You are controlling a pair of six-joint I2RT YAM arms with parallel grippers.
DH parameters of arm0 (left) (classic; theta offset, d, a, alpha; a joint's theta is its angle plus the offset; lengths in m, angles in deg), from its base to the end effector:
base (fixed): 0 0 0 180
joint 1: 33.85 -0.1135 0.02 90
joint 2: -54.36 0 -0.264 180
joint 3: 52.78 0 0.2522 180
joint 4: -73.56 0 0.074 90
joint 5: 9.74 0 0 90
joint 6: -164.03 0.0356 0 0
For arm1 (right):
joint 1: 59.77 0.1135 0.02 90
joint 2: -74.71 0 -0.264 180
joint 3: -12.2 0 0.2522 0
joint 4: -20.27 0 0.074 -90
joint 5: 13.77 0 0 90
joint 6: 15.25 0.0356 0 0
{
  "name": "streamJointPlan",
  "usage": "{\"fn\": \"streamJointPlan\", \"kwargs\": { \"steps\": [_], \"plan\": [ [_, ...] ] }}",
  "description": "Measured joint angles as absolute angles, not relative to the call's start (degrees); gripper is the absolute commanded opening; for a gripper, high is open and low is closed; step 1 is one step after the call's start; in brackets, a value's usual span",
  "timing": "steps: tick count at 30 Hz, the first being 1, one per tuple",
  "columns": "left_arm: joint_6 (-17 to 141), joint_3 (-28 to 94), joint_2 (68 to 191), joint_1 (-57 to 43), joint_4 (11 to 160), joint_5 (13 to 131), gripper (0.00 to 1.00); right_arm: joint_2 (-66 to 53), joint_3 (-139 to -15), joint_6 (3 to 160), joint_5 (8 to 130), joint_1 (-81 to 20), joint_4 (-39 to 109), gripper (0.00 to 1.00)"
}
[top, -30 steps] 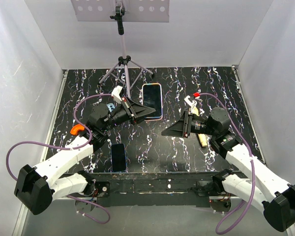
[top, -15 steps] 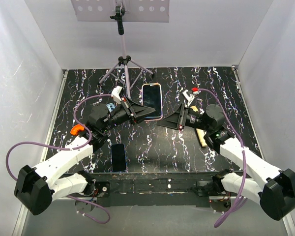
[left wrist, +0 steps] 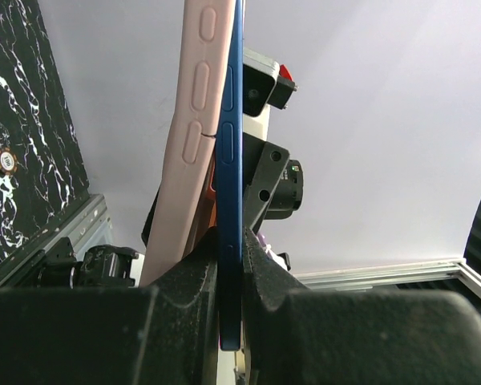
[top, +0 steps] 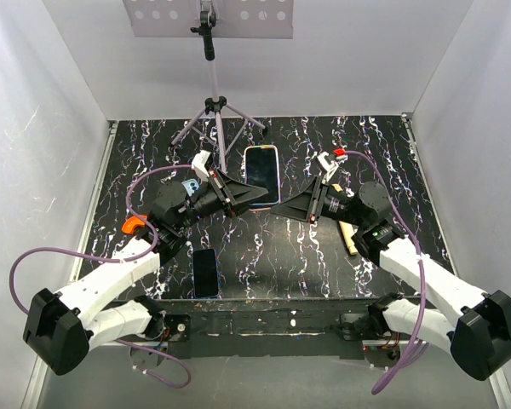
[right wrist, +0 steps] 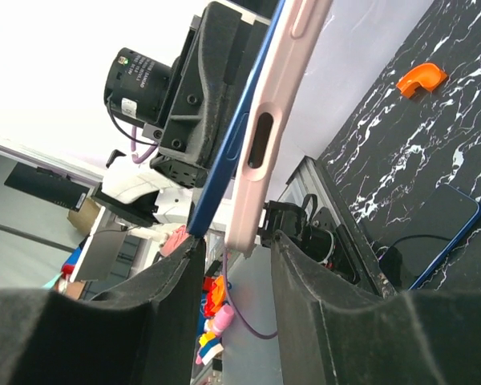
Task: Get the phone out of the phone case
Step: Remove the phone case from the phone, then place the phone at the center of the board.
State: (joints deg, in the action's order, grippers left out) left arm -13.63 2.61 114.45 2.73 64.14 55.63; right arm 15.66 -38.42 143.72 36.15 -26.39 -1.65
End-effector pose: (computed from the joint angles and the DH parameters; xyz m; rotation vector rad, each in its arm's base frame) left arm 0.1885 -0.1583 0.3304 -0.4001 1.8500 -1.9559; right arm 0.1812 0.1469 0.3266 -0.2085 1.6908 1.8813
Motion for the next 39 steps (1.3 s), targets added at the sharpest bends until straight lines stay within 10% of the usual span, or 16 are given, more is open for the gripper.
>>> {"fn": "streamJointPlan", "kwargs": {
  "steps": [14,17,31,39],
  "plan": [
    [-13.6,1.4,111.8,2.1,63.3,56.9,0.00,12.7,-41.9,143.6,38.8,-25.8,0.0,0.25],
    [-13.8,0.9,111.2,2.1,63.2,56.7,0.00,11.4,-42.4,143.6,39.0,-25.6,0.0,0.01],
    [-16.6,-6.3,110.4,6.9,58.9,48.7,0.00,9.7,-47.5,130.7,59.7,-41.3,32.8,0.01],
    [-14.3,-19.1,103.6,25.0,69.4,67.7,0.00,17.2,-47.5,120.4,60.0,-48.5,43.3,0.01]
  ]
}}
